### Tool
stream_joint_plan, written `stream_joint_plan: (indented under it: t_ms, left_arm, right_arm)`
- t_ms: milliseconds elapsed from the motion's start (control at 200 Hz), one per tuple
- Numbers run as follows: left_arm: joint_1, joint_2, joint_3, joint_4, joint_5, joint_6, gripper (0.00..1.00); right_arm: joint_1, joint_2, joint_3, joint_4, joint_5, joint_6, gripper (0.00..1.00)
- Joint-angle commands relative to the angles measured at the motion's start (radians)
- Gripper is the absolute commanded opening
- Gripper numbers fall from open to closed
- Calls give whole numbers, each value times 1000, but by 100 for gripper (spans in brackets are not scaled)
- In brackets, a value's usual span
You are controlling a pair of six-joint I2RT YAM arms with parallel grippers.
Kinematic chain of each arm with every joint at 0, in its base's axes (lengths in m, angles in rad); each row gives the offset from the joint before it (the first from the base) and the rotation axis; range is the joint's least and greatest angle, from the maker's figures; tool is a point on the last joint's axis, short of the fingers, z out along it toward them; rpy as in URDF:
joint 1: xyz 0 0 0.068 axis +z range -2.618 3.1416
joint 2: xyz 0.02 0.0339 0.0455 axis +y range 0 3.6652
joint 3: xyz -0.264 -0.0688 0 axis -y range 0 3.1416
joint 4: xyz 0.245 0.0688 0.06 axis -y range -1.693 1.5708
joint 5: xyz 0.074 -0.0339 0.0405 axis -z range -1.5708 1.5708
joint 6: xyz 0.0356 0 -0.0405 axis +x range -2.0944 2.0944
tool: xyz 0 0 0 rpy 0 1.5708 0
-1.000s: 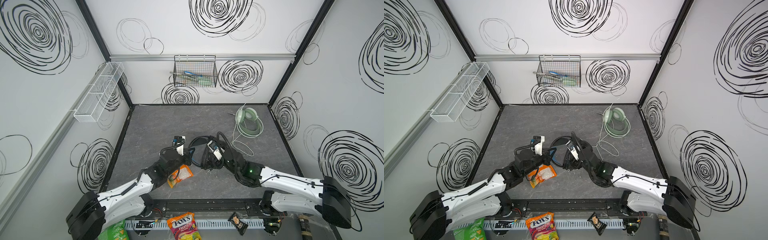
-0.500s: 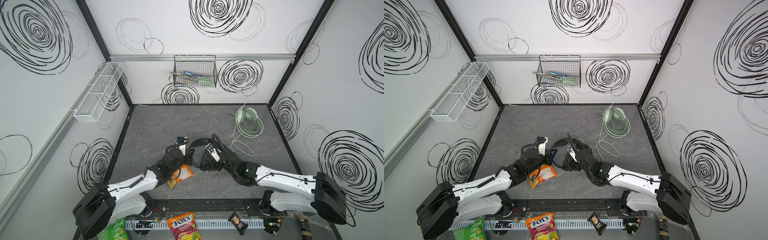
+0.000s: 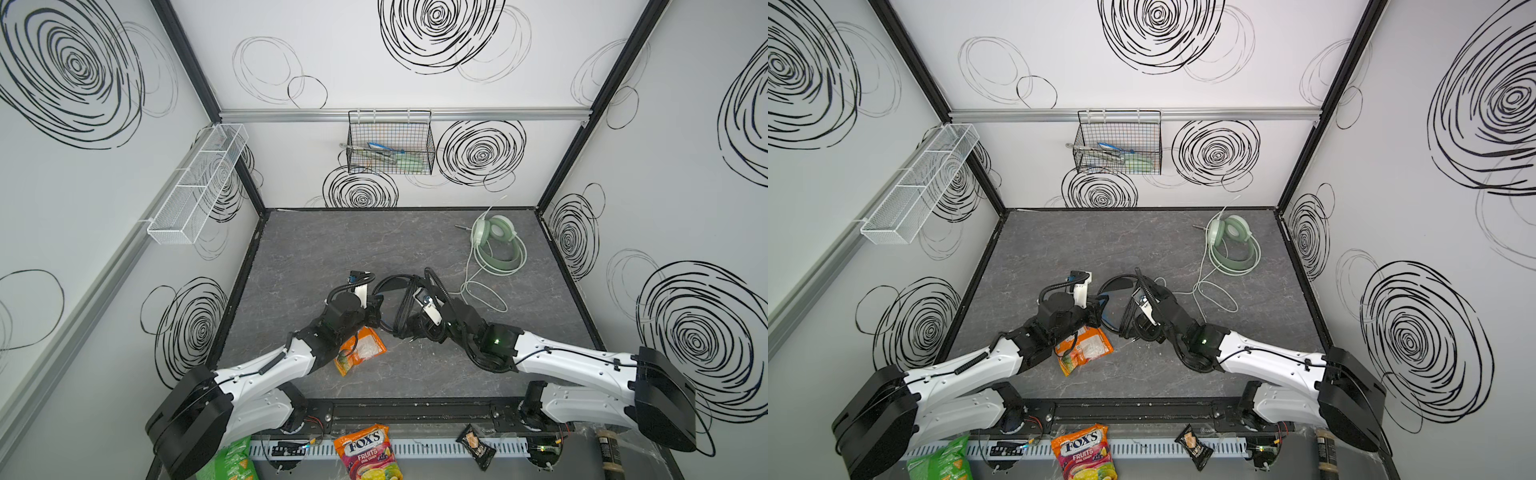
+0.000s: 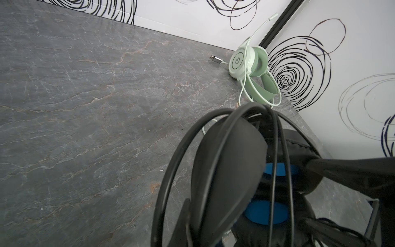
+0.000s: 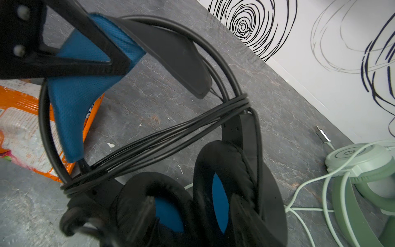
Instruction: Wrap the headphones
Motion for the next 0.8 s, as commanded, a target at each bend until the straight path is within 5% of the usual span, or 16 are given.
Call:
stream_joint_plan:
  t_ms: [0,145,485,625,795]
  left_arm:
    - [17,-8,-19,-1,9,27,0]
    - [21,-9,-23,-1,13,27,0]
    - [28,-4,-27,12,30,28,0]
    - [32,-11,-25,5,33,27,0]
    - [42,3,-12,-4,39,34,0]
  right_arm:
    - [-24,-34,53,-32,88,33,58]
    - [-24,-33,83,-60,90,37,40]
    - [-26,-25,121,-80,81,40,16]
    - [-25,7,142,-100,65,44,21]
    - [8,-44,165,-191,20,51,43]
